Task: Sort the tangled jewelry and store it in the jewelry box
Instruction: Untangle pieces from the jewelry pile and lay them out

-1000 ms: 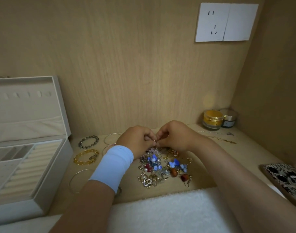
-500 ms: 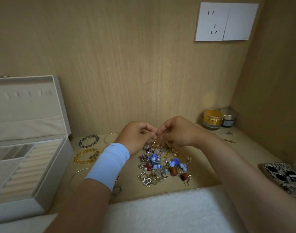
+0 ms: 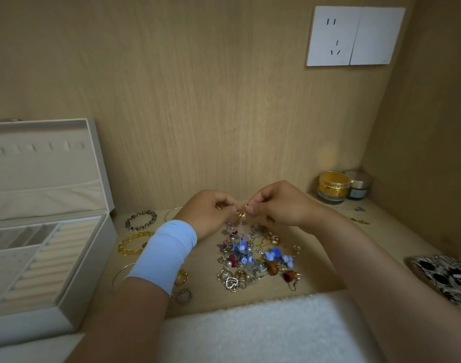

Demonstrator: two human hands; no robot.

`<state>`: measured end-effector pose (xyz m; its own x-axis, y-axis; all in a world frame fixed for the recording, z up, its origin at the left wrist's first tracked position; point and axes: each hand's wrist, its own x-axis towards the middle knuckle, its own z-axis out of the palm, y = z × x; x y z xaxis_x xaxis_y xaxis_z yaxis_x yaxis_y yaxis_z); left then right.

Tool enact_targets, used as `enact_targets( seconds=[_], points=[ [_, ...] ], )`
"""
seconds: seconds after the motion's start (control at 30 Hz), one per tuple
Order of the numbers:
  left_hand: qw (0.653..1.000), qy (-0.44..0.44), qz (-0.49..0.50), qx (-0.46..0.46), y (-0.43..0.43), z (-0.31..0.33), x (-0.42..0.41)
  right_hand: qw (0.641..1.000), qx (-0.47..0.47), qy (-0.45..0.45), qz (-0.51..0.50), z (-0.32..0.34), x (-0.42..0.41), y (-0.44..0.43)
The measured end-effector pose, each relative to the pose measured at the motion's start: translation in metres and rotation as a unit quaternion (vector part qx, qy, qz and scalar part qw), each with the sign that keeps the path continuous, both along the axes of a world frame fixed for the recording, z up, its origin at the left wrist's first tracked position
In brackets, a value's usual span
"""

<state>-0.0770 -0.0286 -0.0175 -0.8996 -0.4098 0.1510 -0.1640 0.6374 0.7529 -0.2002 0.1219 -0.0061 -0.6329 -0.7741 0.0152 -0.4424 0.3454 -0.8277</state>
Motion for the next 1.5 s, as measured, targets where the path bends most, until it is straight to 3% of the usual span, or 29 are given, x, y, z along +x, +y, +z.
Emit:
enact_targets(
  seconds=[0.13,0.3,0.5,0.73,0.9,1.07,1.23,1.5],
  points=[
    [0.986,0.061,-0.014,0.156,-0.003,0.003,0.001,0.992,-0.014,-0.124,-0.031,0.004,-0.004,0.003],
    [0.974,0.055,-0.033,0.216,0.001,0.006,0.002,0.978,-0.032,-0.207,0.008,0.007,0.0,0.003],
    [0.98,0.066,-0.014,0.185,0.0,0.006,0.002,0.976,-0.03,-0.206,0.061,0.008,-0.001,0.004],
    [0.981,0.071,0.014,0.182,0.001,0.007,0.001,1.0,0.003,-0.018,0.004,0.014,-0.001,0.007],
    [0.988,0.015,-0.014,0.154,0.002,0.008,0.001,1.0,-0.011,0.022,0.009,0.019,0.002,0.004],
    [0.987,-0.026,-0.039,0.151,0.003,0.008,-0.001,1.0,0.006,0.0,0.0,0.015,0.009,-0.002],
    [0.979,0.032,-0.04,0.198,0.005,0.011,0.002,0.995,0.046,-0.085,0.031,0.015,0.011,-0.001],
    [0.963,0.098,-0.003,0.252,0.003,0.01,0.002,0.995,0.046,-0.066,0.051,0.018,0.01,0.002]
  ],
)
